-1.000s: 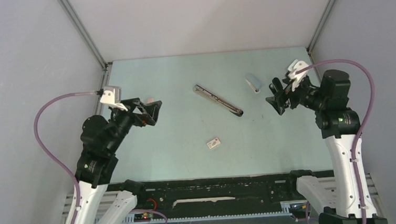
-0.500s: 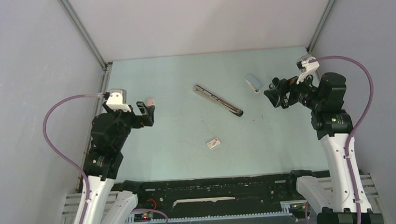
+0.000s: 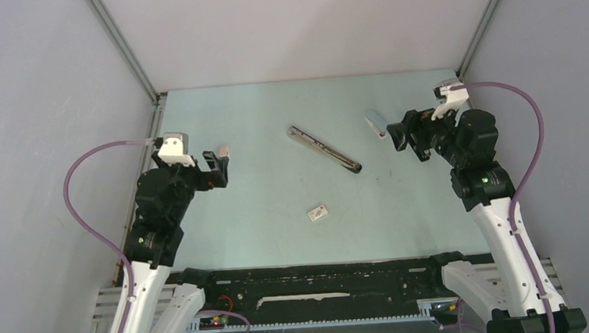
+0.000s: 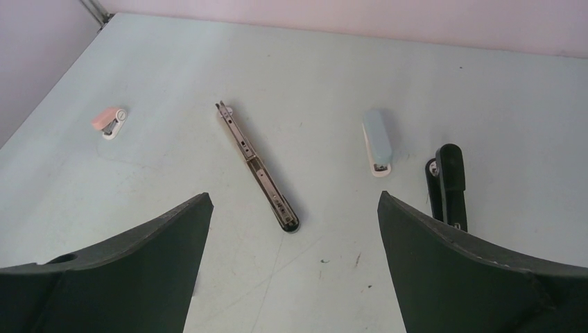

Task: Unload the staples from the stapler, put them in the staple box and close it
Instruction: Close the staple box at the center of the board, then reset both arms

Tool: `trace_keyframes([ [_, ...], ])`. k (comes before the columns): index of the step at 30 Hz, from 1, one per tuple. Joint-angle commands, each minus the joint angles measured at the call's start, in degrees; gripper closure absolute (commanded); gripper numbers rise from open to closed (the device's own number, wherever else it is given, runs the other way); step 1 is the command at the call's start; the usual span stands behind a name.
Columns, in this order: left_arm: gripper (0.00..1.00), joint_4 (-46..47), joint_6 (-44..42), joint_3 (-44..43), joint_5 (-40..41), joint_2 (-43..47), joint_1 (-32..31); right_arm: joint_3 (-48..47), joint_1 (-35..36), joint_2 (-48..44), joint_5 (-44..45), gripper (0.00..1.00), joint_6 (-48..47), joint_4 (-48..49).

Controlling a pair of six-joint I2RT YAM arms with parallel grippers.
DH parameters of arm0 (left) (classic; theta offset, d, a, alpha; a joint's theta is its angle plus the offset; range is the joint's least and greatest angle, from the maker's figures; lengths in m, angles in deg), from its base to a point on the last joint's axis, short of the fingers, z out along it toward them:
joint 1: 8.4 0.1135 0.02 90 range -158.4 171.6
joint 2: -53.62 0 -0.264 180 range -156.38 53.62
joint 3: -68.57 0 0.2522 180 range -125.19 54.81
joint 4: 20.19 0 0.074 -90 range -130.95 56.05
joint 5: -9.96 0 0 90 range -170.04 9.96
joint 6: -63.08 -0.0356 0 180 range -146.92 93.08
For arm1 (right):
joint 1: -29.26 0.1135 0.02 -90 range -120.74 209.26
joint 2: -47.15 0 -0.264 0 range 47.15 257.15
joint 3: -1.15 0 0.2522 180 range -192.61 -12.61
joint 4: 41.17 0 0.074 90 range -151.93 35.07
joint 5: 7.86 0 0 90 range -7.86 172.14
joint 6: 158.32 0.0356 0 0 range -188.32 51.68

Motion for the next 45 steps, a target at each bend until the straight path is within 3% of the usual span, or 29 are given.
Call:
trace_keyframes([
  [1,0.0,1.79,-0.46,1.24,-1.42,1.93,0.37,-0.26,1.19,-0.79,3.97,0.0,1.15,2.49],
  [30,0.0,2.01,-0.37,1.75,-1.94,3.95,1.34,1.76,0.58,-4.46,-2.38,0.0,0.47,4.07],
  [45,0.0,2.18,-0.19,1.83,-2.79,4.02,1.84,1.56,2.3,-1.46,-2.78,0.0,-2.68,3.46],
])
